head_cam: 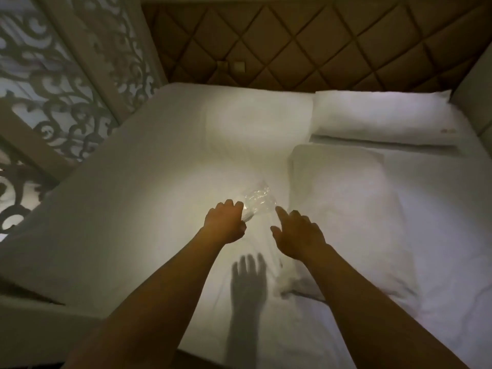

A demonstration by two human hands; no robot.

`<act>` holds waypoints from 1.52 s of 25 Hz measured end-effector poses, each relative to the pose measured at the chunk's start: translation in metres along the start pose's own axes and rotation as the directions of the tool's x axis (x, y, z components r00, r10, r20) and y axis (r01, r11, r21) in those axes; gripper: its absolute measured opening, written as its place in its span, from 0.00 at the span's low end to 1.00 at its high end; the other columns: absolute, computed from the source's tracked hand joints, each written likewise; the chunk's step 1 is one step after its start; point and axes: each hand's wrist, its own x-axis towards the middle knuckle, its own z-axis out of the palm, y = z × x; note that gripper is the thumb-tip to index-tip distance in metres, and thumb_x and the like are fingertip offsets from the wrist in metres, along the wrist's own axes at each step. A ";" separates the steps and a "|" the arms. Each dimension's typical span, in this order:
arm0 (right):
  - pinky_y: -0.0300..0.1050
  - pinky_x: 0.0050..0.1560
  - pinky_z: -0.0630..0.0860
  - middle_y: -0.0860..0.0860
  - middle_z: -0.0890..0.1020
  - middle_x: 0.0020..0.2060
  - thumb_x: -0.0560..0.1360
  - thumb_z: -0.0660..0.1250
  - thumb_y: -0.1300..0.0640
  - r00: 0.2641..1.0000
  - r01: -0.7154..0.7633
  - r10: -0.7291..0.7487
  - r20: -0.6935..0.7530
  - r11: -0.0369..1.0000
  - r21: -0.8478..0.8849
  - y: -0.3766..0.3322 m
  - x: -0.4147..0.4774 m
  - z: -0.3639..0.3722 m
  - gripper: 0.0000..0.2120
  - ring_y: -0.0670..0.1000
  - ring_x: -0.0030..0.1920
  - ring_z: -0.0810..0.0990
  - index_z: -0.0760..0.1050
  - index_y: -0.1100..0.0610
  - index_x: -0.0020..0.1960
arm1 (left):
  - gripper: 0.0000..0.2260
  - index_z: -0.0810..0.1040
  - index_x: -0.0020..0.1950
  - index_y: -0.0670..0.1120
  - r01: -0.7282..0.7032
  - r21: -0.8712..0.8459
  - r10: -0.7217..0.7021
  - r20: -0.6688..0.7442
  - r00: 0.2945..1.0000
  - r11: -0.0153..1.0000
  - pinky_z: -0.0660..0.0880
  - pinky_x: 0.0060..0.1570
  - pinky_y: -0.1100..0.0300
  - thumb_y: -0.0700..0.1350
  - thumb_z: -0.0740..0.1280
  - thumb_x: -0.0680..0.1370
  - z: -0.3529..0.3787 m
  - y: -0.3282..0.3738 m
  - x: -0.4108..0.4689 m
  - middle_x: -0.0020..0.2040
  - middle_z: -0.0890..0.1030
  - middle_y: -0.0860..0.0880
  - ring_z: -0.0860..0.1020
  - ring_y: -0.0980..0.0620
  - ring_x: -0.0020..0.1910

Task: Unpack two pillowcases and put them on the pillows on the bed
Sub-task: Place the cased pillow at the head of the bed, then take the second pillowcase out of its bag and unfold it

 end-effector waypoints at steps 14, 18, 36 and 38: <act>0.66 0.74 0.45 0.51 0.31 0.77 0.75 0.46 0.27 0.991 -0.006 0.014 0.132 0.998 -0.056 0.066 0.301 0.239 0.39 0.62 0.77 0.35 0.26 0.37 0.74 | 0.25 0.43 0.80 0.58 -0.064 0.155 0.094 -0.199 0.975 0.986 0.44 0.72 0.31 0.61 0.40 0.82 0.316 -0.054 0.203 0.81 0.44 0.44 0.39 0.35 0.77; 0.70 0.72 0.37 0.51 0.28 0.76 0.75 0.36 0.28 0.983 0.032 -0.004 0.185 0.988 -0.148 0.064 0.315 0.261 0.34 0.64 0.76 0.31 0.24 0.37 0.73 | 0.26 0.50 0.80 0.56 -0.067 0.073 0.085 -0.267 0.960 0.995 0.47 0.72 0.32 0.61 0.45 0.83 0.320 -0.060 0.208 0.81 0.46 0.44 0.43 0.36 0.78; 0.45 0.59 0.75 0.50 0.83 0.56 0.84 0.53 0.51 0.993 -0.111 0.052 0.109 0.746 0.657 0.009 0.133 0.090 0.17 0.51 0.55 0.80 0.80 0.51 0.60 | 0.10 0.67 0.63 0.58 0.238 -0.961 -0.340 0.178 0.924 0.143 0.79 0.56 0.48 0.47 0.57 0.83 0.144 0.002 0.075 0.66 0.72 0.46 0.76 0.47 0.58; 0.52 0.54 0.81 0.49 0.85 0.50 0.83 0.58 0.50 0.992 -0.122 0.054 0.111 0.559 0.820 0.003 0.089 0.031 0.14 0.51 0.51 0.83 0.82 0.47 0.54 | 0.16 0.64 0.68 0.55 0.375 -0.902 -0.376 0.430 0.821 -0.213 0.78 0.56 0.43 0.54 0.62 0.81 0.097 0.015 0.042 0.67 0.72 0.45 0.76 0.44 0.58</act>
